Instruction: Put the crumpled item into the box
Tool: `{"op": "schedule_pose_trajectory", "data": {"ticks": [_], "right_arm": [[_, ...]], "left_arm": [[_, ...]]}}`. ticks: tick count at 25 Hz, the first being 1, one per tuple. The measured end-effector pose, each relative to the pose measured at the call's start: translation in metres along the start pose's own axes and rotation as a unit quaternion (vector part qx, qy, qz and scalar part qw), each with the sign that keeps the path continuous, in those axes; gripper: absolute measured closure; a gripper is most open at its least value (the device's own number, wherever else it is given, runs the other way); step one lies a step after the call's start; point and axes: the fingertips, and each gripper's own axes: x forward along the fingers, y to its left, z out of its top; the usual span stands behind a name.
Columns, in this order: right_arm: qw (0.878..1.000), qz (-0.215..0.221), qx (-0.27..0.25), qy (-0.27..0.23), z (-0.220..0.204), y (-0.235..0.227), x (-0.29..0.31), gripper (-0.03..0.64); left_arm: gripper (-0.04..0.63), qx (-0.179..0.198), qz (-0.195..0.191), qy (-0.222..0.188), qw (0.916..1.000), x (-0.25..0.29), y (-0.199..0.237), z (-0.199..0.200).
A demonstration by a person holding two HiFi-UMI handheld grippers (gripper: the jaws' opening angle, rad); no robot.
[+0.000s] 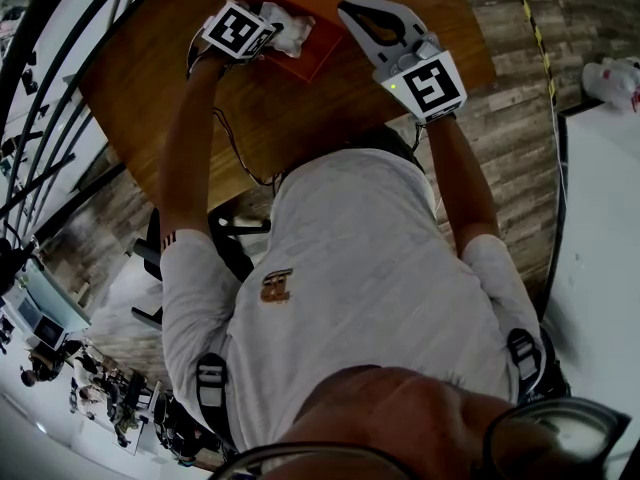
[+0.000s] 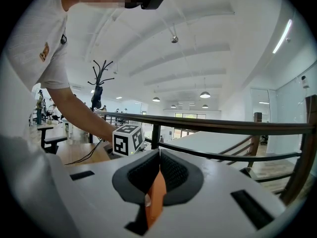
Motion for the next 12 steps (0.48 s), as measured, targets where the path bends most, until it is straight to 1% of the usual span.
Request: {"op": "schedule_pose_trajectory", "data": {"ticks": [2, 5, 7, 10, 12], "right_arm": [[1.0, -0.002, 0.001, 0.0, 0.0, 0.001, -0.001, 0.584], [1.0, 0.004, -0.023, -0.011, 0.001, 0.002, -0.003, 0.584], [1.0, 0.002, -0.017, -0.009, 0.0, 0.003, -0.004, 0.584], [1.0, -0.005, 0.001, -0.001, -0.003, 0.005, -0.004, 0.584], [1.0, -0.007, 0.005, 0.003, -0.003, 0.006, -0.004, 0.583]], "left_arm": [[0.33, 0.003, 0.009, -0.001, 1.0, 0.001, 0.0, -0.001], [0.327, 0.002, 0.024, -0.003, 0.9997, 0.001, 0.001, -0.003], [0.324, 0.0, 0.037, -0.006, 0.9993, 0.001, 0.004, -0.005], [0.324, -0.007, 0.054, -0.033, 0.9979, -0.001, 0.008, -0.002], [0.324, -0.019, 0.076, -0.057, 0.9953, -0.009, 0.014, 0.0]]}}
